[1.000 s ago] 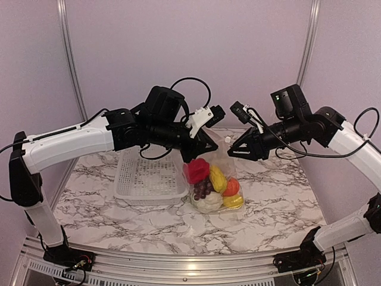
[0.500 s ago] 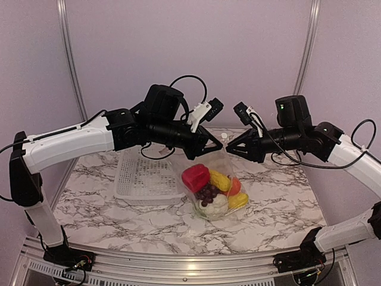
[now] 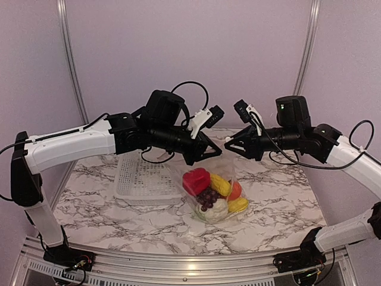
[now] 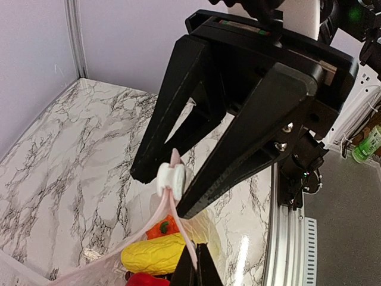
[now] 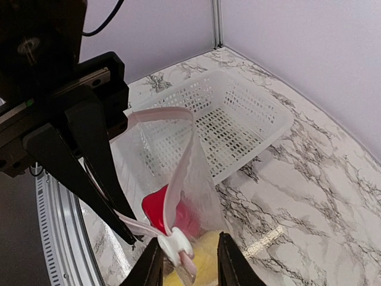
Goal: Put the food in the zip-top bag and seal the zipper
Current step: Pass from the left arm to the right
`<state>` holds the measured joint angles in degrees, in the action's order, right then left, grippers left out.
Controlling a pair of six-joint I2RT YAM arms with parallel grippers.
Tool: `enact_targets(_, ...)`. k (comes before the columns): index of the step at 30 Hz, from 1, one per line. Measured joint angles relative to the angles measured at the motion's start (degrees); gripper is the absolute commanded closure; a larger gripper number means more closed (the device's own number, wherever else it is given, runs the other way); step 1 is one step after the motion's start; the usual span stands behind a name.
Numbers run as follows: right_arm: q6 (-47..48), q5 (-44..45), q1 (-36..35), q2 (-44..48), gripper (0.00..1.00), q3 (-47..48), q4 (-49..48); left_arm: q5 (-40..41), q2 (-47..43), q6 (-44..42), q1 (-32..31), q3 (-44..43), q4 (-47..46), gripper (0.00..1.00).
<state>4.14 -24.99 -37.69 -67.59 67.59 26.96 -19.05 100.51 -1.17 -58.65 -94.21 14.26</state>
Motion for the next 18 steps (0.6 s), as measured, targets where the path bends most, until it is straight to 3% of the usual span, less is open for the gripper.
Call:
enact_targets(6,0.8,-0.9,0.1,-1.1,0.73,-0.5,0.0,0.2,0.0,-1.3,0.1,0.5,-0.6,1.0)
enact_targets(10,1.3,-2.1,0.3,-1.8,0.86,-0.5,0.1,0.3,0.0,-1.4,0.5,0.6,-0.7,1.0)
enact_targets(18,1.9,-2.8,0.4,-1.9,0.95,-0.3,0.6,0.2,0.0,-1.2,1.6,0.9,-0.9,1.0)
